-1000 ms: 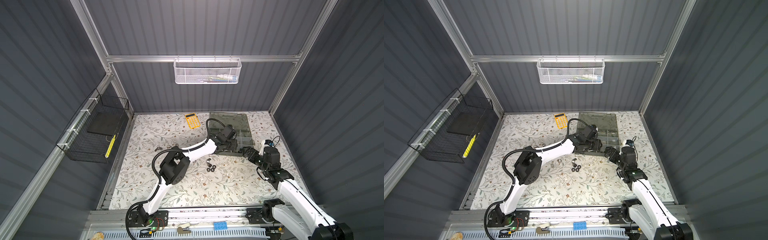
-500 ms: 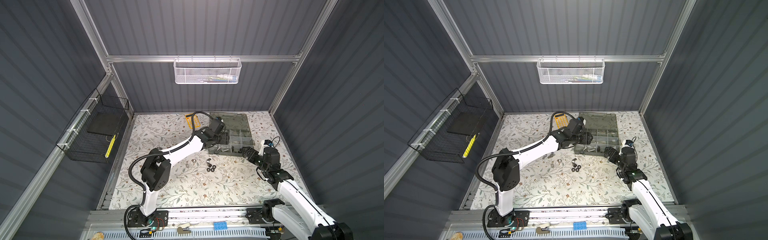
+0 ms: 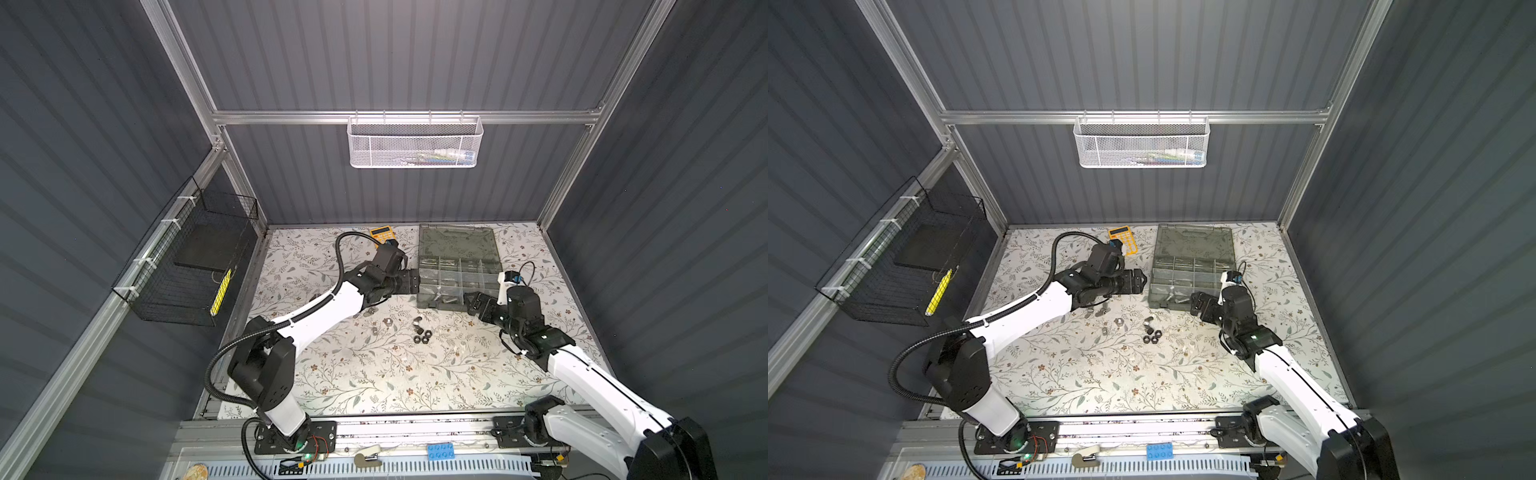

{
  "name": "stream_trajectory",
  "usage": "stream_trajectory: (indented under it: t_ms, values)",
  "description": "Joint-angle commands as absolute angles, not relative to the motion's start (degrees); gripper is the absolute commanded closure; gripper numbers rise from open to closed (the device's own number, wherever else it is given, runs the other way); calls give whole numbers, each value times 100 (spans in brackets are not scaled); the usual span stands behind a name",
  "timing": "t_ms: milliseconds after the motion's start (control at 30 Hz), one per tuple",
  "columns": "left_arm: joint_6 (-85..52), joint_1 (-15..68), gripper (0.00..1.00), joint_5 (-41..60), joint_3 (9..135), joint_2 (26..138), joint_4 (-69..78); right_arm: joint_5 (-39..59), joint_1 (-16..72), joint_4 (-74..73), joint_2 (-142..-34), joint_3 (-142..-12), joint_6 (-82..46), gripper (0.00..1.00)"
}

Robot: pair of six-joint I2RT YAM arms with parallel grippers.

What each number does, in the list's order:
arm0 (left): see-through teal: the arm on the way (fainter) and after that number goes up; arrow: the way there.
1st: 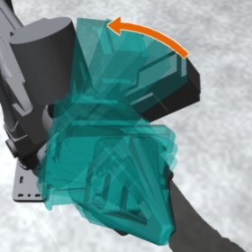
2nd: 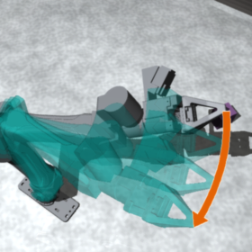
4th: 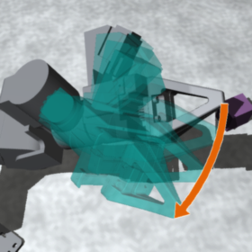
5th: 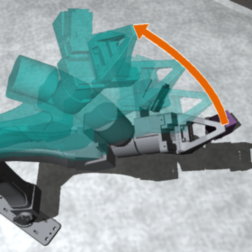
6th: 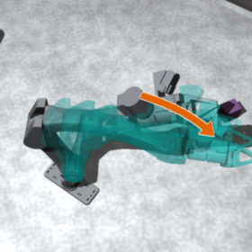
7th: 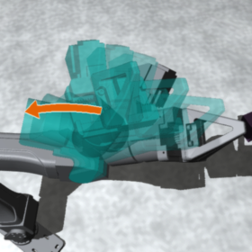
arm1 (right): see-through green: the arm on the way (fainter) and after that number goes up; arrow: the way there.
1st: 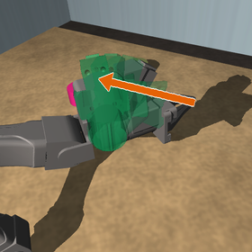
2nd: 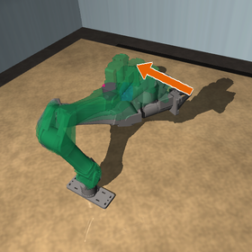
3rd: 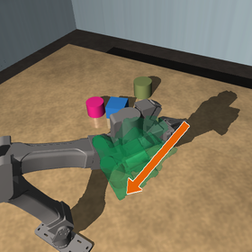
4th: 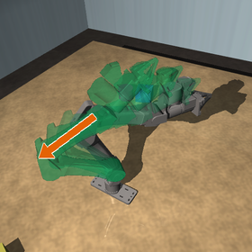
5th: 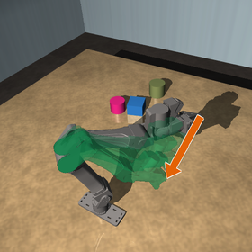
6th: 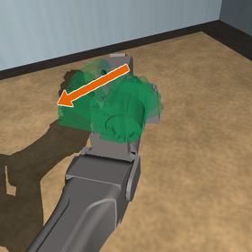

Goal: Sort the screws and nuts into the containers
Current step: 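Raise the left gripper over the pile while the right gripper draws back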

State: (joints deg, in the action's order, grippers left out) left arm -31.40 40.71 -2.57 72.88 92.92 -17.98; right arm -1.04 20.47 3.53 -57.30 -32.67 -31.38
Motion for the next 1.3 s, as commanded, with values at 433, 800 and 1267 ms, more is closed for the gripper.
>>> stream_trajectory:
  t_ms: [433,800,1267]
  values:
    - [-3173,2637,0,492,5689,8217,-1686,-352,3509,914,-7896,-4992,-2608,1]
    - [-3216,1658,7,780,5598,9144,-1316,-311,4248,937,-9278,-6175,-1639,1]
    - [-2893,1520,49,321,5897,9906,-1503,-119,4430,382,-9073,-5604,-1775,1]
